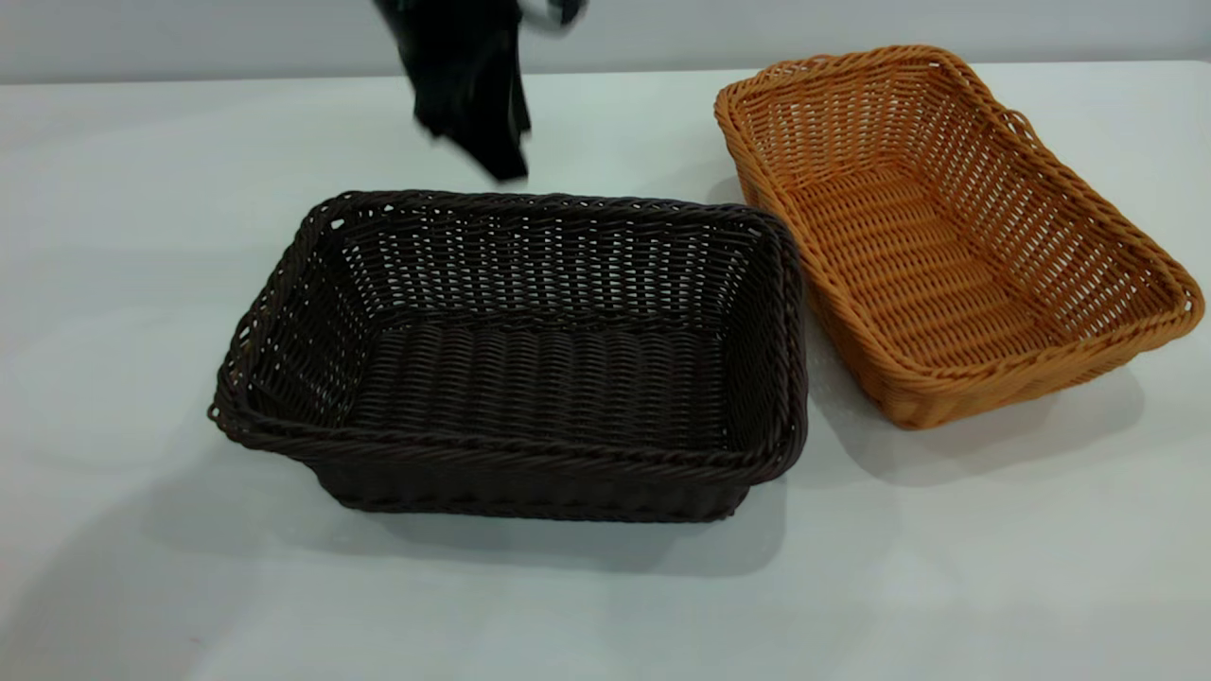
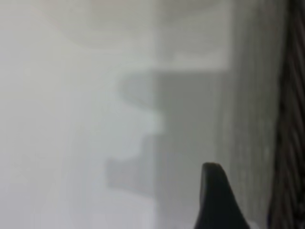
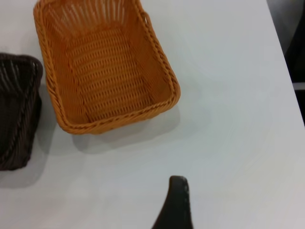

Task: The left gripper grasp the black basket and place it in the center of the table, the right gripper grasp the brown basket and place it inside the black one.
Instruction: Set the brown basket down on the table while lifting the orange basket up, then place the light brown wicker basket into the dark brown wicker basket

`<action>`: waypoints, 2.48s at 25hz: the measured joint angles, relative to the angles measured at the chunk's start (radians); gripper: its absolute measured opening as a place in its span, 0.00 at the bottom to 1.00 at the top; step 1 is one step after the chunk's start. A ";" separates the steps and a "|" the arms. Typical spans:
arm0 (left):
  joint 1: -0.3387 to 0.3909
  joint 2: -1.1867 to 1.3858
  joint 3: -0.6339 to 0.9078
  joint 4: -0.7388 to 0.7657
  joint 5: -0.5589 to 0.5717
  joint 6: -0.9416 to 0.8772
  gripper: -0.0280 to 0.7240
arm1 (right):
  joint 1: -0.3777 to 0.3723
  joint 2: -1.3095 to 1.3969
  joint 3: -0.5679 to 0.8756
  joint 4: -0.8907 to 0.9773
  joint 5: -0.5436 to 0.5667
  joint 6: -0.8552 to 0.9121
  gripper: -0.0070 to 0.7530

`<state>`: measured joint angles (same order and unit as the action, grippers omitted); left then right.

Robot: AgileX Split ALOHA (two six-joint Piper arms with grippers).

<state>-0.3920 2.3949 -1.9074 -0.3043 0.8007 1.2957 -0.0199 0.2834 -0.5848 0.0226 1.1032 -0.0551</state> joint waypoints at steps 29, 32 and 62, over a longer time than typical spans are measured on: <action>0.104 -0.124 -0.008 -0.003 0.006 -0.536 0.56 | 0.000 1.413 -0.110 0.775 -0.672 -0.067 0.79; 0.104 -0.124 -0.008 -0.003 0.003 -0.536 0.56 | 0.000 1.474 -0.110 0.840 -0.687 -0.067 0.79; 0.104 -0.124 -0.008 -0.003 -0.002 -0.536 0.56 | 0.000 1.760 -0.215 1.055 -0.883 -0.066 0.10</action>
<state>-0.2878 2.2707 -1.9157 -0.3073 0.7990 0.7598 -0.0199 2.0433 -0.7995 1.0780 0.2203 -0.1207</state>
